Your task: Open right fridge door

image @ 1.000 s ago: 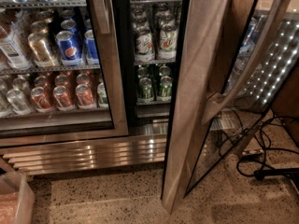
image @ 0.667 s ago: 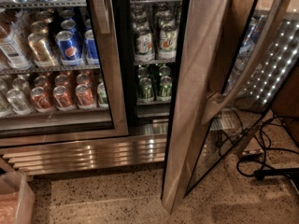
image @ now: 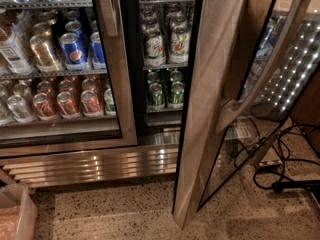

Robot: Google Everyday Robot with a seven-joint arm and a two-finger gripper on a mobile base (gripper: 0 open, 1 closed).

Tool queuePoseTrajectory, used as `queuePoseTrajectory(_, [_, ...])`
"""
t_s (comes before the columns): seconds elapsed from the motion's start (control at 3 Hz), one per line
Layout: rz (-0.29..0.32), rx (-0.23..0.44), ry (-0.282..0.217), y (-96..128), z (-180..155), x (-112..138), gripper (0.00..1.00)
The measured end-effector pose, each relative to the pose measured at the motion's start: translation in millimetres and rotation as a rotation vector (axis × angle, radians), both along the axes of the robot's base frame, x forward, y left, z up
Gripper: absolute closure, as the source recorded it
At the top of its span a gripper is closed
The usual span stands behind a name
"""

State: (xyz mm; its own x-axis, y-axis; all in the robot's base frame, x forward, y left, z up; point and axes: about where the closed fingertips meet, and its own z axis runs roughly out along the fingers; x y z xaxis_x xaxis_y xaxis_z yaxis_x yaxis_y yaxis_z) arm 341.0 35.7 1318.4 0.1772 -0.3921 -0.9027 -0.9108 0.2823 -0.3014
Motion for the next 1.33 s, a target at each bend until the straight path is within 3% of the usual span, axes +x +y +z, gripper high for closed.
queuePoseTrajectory(1.33, [0.0,0.0,0.0,0.1,0.0,-0.1,0.0])
